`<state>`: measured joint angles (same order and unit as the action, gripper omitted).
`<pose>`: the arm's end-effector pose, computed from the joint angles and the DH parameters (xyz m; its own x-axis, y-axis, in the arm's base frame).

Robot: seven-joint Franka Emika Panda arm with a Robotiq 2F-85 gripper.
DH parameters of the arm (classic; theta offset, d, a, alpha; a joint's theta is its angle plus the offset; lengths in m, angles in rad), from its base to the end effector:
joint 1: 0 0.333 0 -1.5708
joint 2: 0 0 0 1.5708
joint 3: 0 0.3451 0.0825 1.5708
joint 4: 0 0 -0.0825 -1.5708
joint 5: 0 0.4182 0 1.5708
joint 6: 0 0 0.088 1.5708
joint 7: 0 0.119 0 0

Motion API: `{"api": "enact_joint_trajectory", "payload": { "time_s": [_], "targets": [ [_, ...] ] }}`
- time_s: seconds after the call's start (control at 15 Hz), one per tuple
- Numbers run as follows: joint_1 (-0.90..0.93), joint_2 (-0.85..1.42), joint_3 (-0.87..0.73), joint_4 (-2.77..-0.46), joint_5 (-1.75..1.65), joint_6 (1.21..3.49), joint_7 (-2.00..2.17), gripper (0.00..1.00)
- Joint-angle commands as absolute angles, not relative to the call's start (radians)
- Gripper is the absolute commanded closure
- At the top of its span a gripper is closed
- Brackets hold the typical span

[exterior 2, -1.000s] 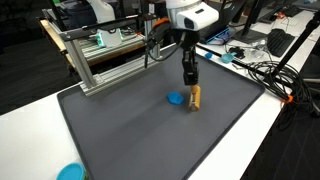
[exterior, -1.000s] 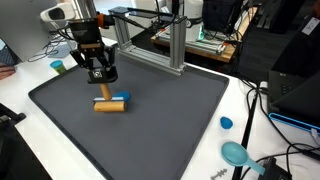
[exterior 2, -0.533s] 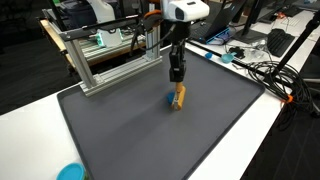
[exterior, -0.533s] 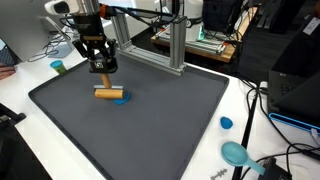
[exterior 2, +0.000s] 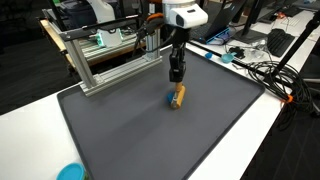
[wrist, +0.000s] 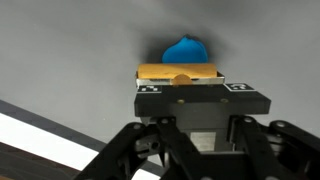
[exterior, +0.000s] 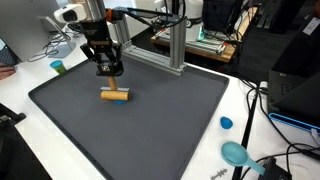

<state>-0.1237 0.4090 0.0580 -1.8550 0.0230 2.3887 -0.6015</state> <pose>0.6878 -0.0475 0.3064 0.8628 0.4896 0.1256 0.4891 -0.8714 0.0368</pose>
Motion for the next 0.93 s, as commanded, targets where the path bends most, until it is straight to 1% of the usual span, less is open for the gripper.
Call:
{"api": "enact_joint_trajectory", "payload": {
  "time_s": [0.0,0.87],
  "targets": [
    [-0.106,0.432,0.047,-1.834,-0.019,2.294,-0.563,0.78],
    [-0.096,0.533,0.032,-1.741,-0.068,2.144,-0.526,0.78]
  ]
}}
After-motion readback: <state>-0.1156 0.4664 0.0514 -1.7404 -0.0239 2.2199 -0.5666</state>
